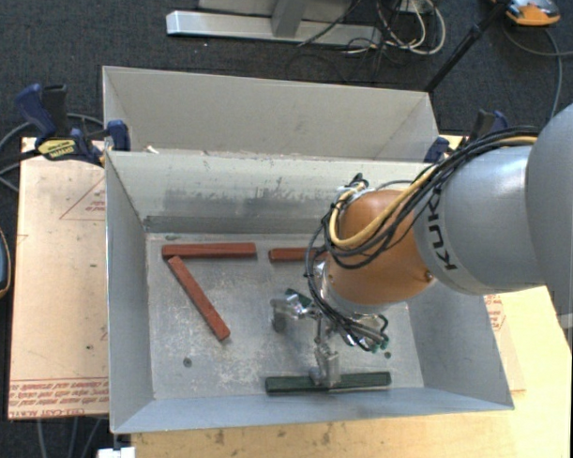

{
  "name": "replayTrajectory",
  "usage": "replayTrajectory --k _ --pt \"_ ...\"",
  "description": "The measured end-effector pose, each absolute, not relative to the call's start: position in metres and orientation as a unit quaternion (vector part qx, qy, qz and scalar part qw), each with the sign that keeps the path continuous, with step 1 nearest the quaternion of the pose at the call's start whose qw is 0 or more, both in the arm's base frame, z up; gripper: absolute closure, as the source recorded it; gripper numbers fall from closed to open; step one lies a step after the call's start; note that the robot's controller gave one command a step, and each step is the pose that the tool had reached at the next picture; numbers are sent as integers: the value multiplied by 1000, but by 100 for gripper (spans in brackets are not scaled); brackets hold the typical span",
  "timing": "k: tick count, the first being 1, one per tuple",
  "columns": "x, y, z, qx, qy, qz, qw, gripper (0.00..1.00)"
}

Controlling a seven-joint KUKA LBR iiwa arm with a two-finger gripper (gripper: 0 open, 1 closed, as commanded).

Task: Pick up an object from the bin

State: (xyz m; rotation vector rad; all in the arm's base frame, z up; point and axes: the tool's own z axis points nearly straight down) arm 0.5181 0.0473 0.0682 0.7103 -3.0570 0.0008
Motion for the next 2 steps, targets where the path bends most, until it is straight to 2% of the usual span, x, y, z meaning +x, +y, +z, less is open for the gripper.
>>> replayTrajectory --k 1,2 --pt "563 16 130 228 -974 1 -5 0" --pt "573 -13 66 233 -973 -1 1 0"
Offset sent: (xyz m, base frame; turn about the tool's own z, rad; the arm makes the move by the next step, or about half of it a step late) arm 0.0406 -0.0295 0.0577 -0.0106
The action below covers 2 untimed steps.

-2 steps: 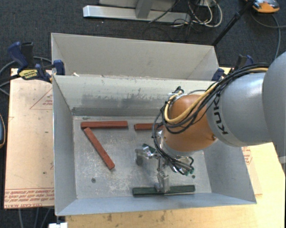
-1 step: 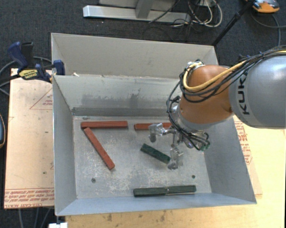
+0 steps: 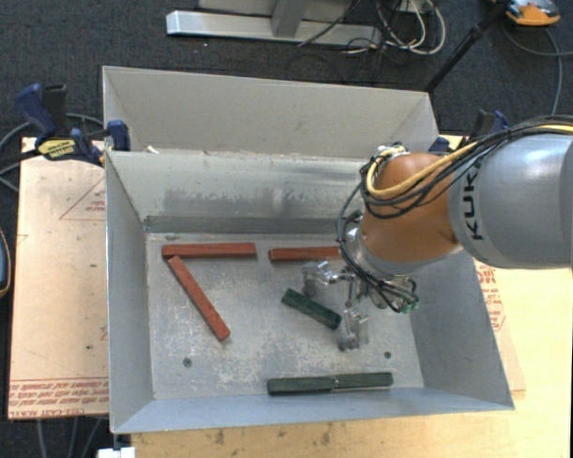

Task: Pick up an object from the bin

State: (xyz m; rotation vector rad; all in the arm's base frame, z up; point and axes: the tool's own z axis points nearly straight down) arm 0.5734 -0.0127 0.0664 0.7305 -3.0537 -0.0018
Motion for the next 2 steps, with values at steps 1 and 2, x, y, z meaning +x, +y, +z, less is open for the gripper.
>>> replayTrajectory --k 1,2 --pt "574 -11 70 233 -972 -1 -1 100" --pt "574 -11 70 233 -972 -1 -1 0"
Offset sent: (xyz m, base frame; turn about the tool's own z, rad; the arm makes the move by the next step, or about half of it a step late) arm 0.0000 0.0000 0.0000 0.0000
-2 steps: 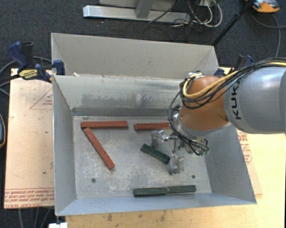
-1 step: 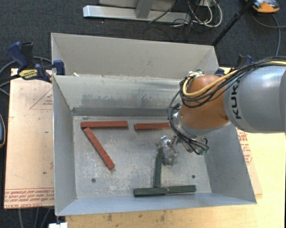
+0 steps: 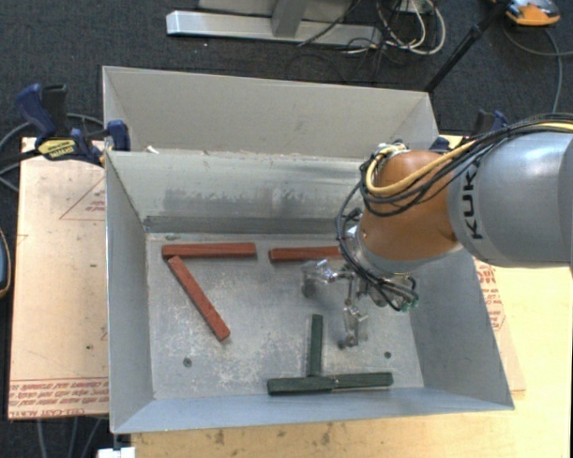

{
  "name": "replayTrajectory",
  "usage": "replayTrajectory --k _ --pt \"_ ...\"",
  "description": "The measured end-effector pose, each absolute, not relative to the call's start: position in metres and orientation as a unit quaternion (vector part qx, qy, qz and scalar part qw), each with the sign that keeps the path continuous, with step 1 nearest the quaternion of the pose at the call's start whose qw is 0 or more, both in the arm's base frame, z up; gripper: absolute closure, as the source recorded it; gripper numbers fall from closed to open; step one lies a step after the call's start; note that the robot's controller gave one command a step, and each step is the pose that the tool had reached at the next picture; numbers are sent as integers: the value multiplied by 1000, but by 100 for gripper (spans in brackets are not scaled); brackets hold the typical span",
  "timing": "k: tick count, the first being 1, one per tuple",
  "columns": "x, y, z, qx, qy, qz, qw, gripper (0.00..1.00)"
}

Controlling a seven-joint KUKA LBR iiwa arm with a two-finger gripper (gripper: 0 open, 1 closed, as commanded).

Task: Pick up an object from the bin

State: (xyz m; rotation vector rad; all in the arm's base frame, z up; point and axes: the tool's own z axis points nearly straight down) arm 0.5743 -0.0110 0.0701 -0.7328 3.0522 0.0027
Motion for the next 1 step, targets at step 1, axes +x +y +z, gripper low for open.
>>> replayTrajectory --k 1 --pt "513 58 76 -343 939 1 5 0"
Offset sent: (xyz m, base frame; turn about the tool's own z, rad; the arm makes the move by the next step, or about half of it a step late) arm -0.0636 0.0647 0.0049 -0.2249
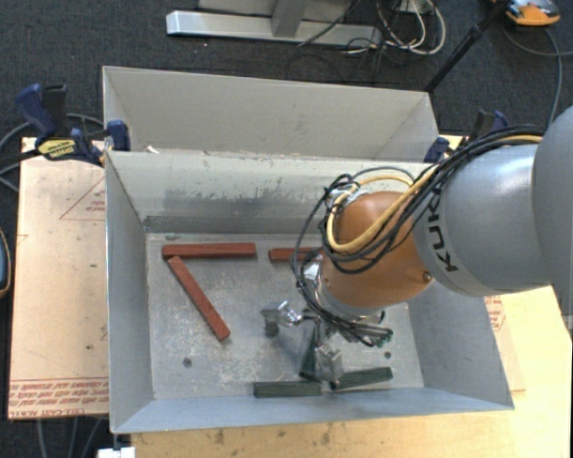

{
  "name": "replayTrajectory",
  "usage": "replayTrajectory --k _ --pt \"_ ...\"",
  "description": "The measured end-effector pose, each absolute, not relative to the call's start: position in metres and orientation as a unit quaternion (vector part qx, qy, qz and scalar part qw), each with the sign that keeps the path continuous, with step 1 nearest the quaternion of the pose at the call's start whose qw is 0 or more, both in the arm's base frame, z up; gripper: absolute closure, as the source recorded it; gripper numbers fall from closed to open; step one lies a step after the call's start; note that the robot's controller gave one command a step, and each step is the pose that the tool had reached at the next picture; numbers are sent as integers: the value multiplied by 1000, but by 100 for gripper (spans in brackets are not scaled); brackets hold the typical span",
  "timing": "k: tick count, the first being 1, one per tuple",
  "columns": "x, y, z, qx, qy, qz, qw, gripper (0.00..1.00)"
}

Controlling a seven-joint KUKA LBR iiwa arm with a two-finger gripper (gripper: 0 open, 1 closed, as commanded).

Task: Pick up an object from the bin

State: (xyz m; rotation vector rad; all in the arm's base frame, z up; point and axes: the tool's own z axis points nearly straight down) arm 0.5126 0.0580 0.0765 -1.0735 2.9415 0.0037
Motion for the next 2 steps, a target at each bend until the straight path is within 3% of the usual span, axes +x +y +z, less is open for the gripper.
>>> replayTrajectory --k 1,2 --pt "511 55 75 -340 940 1 1 100" --pt "524 90 229 -311 950 0 6 100"
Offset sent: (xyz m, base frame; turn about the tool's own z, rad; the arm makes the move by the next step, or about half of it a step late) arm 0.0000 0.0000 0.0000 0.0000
